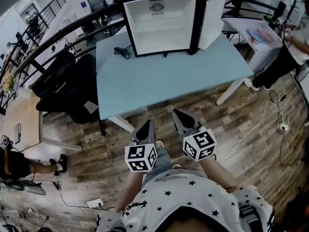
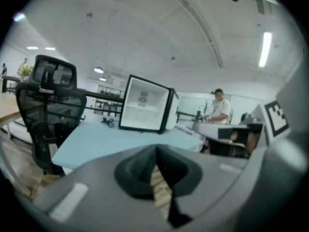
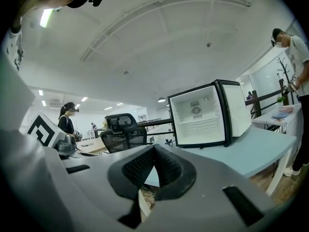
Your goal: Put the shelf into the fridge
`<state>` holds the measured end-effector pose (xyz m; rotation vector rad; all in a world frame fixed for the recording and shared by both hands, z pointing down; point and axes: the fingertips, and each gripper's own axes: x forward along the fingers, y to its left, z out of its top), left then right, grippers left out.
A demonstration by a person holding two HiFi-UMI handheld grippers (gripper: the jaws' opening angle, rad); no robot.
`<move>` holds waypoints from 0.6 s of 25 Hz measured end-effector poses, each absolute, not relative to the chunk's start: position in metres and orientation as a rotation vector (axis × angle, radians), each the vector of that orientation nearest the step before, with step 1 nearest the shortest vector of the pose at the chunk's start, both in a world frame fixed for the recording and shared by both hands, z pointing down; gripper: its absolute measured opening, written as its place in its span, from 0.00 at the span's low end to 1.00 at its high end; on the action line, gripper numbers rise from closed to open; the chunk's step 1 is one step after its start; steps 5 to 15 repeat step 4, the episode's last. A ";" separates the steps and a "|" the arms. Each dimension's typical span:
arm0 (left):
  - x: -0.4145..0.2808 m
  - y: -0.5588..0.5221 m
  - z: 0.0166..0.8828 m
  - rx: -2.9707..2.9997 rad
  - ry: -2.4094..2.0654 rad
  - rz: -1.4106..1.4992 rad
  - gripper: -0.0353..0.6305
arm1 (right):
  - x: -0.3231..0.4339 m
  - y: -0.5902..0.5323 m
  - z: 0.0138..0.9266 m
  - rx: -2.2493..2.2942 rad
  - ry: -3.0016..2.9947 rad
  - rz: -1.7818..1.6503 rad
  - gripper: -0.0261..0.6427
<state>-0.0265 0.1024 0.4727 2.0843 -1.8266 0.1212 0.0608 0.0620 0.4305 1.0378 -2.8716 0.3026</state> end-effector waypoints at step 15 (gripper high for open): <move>-0.026 0.104 0.474 2.075 -1.820 0.118 0.06 | 0.062 0.062 0.432 1.040 -2.867 0.306 0.07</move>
